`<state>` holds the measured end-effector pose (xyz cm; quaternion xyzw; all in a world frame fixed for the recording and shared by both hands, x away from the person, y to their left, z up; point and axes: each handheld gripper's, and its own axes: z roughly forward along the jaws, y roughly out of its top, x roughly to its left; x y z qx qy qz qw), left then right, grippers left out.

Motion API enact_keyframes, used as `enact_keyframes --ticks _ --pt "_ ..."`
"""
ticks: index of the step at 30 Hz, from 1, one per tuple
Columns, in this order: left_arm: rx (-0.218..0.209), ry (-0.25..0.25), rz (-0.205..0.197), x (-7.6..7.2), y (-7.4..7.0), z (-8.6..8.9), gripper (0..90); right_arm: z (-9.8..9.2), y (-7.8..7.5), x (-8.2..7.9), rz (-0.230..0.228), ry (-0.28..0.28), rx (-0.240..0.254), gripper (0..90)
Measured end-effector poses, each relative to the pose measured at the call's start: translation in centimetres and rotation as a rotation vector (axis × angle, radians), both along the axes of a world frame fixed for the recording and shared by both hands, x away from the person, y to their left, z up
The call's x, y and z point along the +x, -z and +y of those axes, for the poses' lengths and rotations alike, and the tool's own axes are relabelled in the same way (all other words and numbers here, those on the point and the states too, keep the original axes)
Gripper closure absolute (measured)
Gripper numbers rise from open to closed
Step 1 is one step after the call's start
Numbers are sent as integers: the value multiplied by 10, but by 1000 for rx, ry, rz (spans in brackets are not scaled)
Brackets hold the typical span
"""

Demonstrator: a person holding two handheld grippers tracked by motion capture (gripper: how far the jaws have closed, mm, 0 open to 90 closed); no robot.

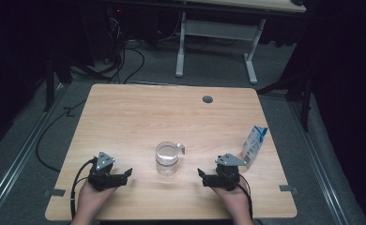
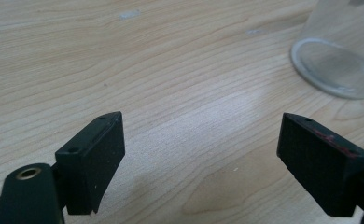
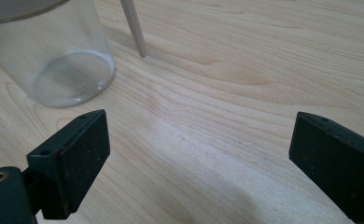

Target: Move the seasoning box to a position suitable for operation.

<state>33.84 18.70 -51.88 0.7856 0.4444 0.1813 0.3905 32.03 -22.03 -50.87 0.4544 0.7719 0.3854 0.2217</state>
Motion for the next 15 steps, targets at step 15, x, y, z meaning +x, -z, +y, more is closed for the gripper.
enact_keyframes --ticks 15 --pt "-81 20 -48 -8 -7 1 243 -11 1 -2 -5 -3 41 79"
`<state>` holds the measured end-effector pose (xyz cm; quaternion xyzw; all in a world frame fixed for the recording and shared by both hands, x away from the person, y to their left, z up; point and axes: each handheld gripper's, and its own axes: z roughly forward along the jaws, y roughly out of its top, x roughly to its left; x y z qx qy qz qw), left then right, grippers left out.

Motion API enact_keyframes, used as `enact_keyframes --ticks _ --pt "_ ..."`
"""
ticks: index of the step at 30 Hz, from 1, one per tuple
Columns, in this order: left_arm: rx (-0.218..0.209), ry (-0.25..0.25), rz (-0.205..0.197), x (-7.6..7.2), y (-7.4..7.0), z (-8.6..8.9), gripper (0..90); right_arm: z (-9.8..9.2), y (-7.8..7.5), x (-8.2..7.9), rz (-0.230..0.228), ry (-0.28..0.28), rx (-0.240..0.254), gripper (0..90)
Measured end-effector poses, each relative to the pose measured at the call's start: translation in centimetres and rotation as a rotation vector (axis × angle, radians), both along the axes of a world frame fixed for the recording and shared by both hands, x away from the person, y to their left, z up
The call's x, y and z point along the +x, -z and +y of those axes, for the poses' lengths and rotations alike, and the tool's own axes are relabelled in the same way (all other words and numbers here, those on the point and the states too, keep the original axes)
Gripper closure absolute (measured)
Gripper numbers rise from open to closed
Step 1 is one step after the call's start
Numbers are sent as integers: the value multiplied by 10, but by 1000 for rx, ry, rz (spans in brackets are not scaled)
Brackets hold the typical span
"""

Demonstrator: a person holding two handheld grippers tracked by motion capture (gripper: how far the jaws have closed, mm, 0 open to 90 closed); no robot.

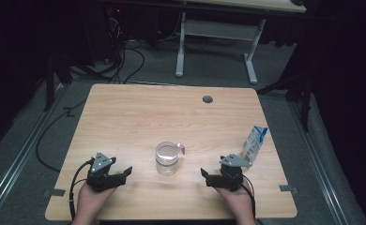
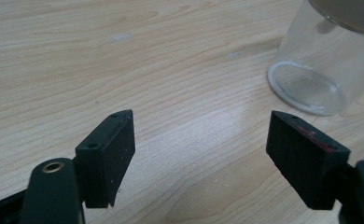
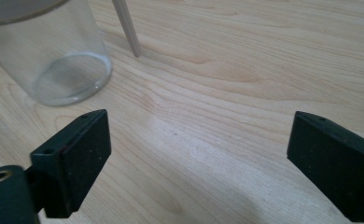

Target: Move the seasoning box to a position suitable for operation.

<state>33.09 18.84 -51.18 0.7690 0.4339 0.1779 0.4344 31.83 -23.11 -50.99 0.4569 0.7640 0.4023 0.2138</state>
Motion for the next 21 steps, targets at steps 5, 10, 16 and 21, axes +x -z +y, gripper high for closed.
enact_keyframes --ticks 5,10,16,21 --pt "-32 5 -9 -2 -2 -1 262 1 -1 -1 -21 -13 1 91" --pt "-16 22 -37 -3 -5 -6 298 2 0 -1 -13 -20 5 96" --pt "-77 47 -31 -1 -9 -11 355 3 0 -1 17 -17 7 97" --pt "-97 59 -11 2 -11 -17 350 4 0 -1 37 -32 18 91"
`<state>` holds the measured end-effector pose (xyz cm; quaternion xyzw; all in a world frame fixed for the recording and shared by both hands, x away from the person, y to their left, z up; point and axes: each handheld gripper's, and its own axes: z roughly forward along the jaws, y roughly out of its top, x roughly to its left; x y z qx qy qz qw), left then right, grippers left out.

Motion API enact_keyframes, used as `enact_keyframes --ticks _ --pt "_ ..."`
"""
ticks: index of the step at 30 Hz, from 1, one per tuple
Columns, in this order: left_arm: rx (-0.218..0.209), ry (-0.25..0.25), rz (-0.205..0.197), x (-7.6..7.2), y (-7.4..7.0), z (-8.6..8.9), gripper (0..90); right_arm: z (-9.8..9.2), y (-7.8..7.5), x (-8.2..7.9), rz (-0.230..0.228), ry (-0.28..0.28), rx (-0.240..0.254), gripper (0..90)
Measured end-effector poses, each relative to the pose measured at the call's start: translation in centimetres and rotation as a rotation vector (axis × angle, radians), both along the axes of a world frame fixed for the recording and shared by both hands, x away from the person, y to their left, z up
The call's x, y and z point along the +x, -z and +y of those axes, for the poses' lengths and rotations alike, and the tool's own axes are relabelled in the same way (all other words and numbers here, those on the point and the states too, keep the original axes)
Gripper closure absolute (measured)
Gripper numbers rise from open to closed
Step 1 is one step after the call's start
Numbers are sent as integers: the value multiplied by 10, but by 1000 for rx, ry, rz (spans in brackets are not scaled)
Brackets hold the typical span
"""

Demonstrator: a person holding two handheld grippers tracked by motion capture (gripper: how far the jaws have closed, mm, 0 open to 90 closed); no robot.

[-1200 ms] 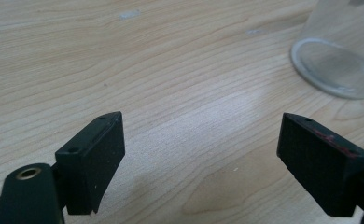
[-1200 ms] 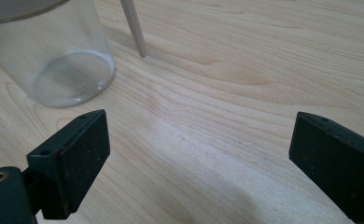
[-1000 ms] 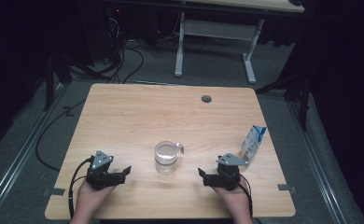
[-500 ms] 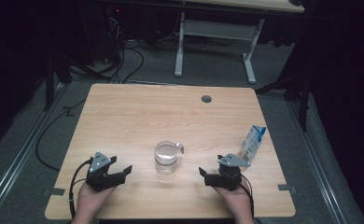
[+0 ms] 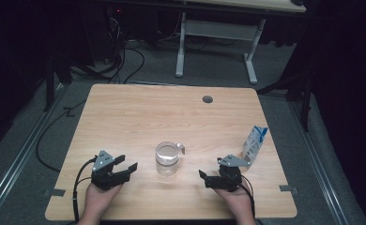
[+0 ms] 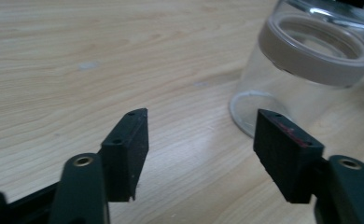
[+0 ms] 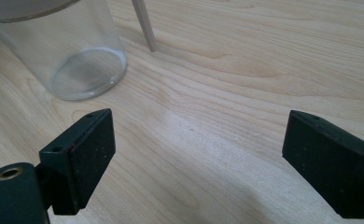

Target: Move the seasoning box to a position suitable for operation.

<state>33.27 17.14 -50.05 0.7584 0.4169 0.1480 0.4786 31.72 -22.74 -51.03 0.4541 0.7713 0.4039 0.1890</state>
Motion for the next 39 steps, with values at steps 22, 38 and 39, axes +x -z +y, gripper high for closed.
enact_keyframes --ticks 22,38,39 --pt "-28 29 -24 41 -8 -45 798 6 5 -5 -6 -32 -23 386" --pt "-12 75 -83 32 -6 -66 900 4 3 -6 0 -25 -8 447" --pt "-17 72 -84 31 -6 -66 900 4 3 -6 2 -25 -6 447"
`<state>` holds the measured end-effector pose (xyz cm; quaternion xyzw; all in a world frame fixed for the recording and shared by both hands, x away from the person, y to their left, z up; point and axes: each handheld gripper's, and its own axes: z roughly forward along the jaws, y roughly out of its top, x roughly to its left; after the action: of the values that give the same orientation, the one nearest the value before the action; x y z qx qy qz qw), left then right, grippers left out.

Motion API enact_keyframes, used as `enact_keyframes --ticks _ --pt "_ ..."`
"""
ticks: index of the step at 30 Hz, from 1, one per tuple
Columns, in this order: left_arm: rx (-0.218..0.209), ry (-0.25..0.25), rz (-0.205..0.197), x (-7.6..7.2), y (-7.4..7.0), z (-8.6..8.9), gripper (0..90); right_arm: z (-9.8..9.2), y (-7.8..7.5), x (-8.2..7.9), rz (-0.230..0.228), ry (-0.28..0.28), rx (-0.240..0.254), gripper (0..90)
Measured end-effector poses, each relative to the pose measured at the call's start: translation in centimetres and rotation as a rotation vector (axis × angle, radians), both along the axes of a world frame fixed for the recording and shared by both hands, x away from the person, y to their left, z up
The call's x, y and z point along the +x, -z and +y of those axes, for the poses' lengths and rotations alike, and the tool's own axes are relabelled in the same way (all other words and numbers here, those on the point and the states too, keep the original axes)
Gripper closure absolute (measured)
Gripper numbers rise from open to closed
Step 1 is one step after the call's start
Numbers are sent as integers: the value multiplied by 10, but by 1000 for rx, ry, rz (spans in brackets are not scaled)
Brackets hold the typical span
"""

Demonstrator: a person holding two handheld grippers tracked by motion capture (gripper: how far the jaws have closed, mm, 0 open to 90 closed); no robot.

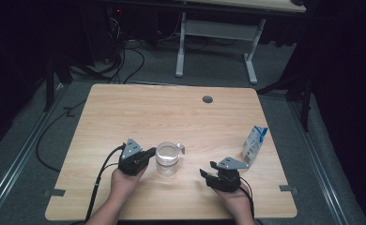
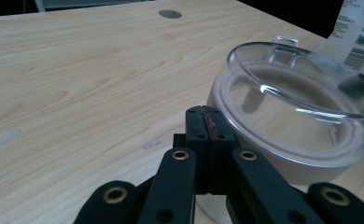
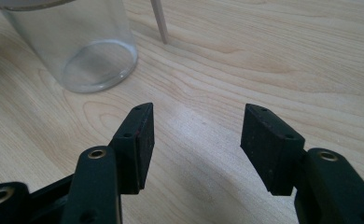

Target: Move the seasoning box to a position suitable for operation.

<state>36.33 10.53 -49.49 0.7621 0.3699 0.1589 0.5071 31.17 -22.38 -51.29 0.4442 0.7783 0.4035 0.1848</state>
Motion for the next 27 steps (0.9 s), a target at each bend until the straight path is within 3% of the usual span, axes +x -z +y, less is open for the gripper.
enact_keyframes --ticks 9,18,23,27 --pt "-14 6 -11 -19 2 2 900 1 0 0 0 -4 2 444" --pt "-6 55 -31 -46 2 -4 900 2 0 0 21 -1 22 444" --pt "-6 7 -20 -34 4 -4 900 3 -1 0 24 0 26 444" --pt "3 23 -22 -34 5 -8 900 2 -1 0 29 -3 33 446"
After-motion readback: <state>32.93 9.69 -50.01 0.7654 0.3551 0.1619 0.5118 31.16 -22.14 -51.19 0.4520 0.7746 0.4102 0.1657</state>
